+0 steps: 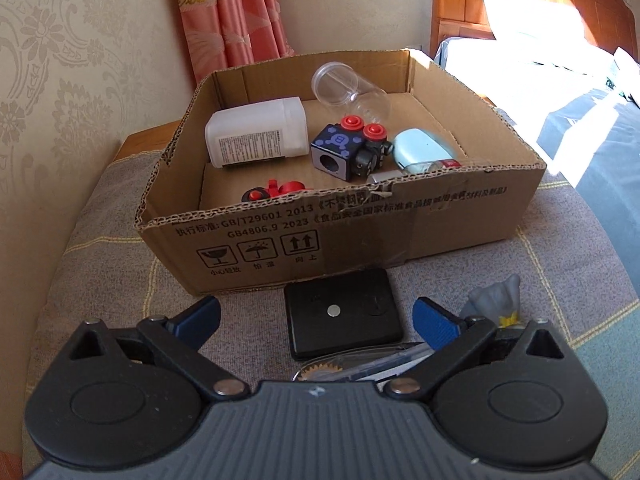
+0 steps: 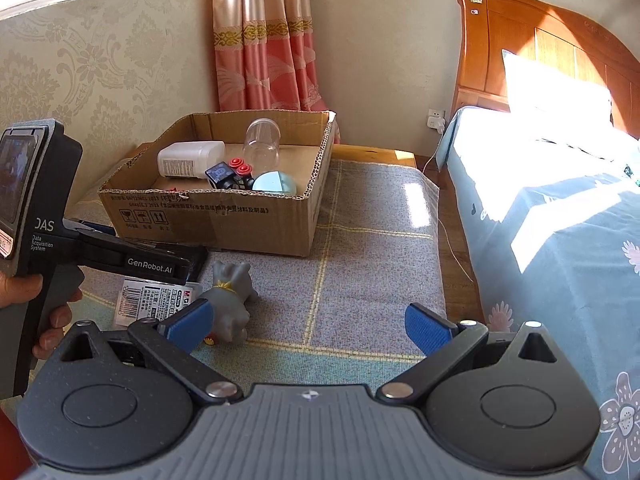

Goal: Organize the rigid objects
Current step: 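Move the left tool to the white card case while the right tool approaches the grey toy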

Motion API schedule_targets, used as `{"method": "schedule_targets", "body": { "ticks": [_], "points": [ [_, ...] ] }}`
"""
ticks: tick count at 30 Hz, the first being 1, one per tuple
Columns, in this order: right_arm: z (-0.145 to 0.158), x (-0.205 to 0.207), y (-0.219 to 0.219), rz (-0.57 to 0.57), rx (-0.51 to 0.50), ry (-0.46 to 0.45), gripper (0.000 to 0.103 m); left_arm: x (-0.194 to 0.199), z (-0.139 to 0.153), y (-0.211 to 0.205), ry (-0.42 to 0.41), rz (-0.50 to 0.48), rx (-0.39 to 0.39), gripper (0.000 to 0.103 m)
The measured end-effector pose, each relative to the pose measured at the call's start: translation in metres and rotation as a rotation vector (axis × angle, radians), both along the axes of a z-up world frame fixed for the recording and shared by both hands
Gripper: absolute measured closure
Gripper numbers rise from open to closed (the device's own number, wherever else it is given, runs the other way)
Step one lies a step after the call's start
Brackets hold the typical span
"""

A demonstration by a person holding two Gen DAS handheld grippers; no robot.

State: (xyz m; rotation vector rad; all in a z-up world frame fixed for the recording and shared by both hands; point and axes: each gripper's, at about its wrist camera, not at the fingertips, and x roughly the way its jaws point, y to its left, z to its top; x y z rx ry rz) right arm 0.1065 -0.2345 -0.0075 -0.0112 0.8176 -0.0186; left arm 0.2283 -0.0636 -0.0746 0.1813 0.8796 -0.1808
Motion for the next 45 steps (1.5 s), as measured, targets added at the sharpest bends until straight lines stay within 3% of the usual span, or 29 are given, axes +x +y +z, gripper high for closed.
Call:
{"method": "schedule_targets", "body": {
  "ticks": [12,20,33,40,45],
  "points": [
    [-0.009,0.000,0.000,0.012,-0.013,0.034,0.000,-0.035,-0.011,0.009,0.050,-0.043,-0.002,0.001],
    [-0.016,-0.001,-0.001,0.045,-0.016,0.051,0.000,-0.068,-0.007,0.009,0.064,-0.129,-0.049,0.001],
    [-0.033,0.004,0.003,0.075,-0.026,0.086,0.000,-0.078,-0.018,0.020,0.085,-0.088,-0.119,0.000],
    [-0.042,0.008,0.016,0.166,-0.093,0.100,0.000,-0.078,-0.014,0.055,0.064,-0.016,-0.075,0.000],
    [-0.044,0.011,0.021,0.200,-0.079,0.100,0.000,-0.080,-0.014,0.055,0.065,-0.055,-0.062,0.000]
  ]
}}
